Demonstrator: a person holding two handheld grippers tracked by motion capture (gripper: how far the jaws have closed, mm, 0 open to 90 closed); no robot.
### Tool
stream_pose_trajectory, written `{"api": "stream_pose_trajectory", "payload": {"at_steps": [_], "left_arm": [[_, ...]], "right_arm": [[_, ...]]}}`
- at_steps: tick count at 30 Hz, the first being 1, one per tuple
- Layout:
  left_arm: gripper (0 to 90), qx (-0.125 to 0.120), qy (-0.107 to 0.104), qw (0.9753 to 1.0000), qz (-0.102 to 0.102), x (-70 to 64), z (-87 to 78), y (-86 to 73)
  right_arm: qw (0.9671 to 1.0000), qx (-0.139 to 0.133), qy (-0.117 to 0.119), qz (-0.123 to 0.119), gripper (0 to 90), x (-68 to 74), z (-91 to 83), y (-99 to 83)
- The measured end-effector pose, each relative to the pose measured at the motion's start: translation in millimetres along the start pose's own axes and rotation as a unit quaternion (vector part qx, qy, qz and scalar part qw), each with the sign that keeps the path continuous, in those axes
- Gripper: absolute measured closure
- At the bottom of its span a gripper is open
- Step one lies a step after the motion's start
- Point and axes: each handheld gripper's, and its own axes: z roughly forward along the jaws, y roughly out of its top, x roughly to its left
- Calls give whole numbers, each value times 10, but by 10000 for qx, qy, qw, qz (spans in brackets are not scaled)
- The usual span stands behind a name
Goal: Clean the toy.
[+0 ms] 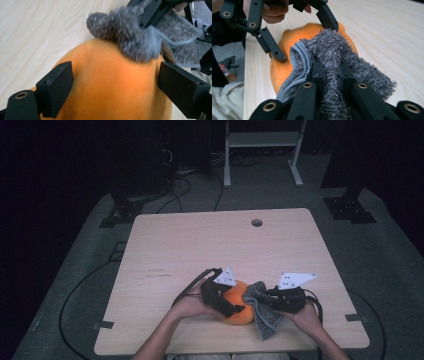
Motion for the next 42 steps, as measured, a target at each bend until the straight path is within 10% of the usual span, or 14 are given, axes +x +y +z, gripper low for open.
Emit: {"api": "stream_pose_trajectory", "payload": {"at_steps": [15,22,33,42], "left_arm": [[221,-22,228,9996,-141,25,-11,-87],[370,-107,402,9990,-150,0,-44,-91],[506,-345,509,9978,-240,13,-115,-31],[513,-455,1271,9904,-309,228,-194,40]], "right_arm": [[9909,306,-1157,609,689,-433,-643,-429],[9894,96,-1169,853,519,-503,-686,-479],[9893,-375,-1188,756,499,-450,-816,-393],[9894,-479,-1172,715,481,-432,-827,-356]]}}
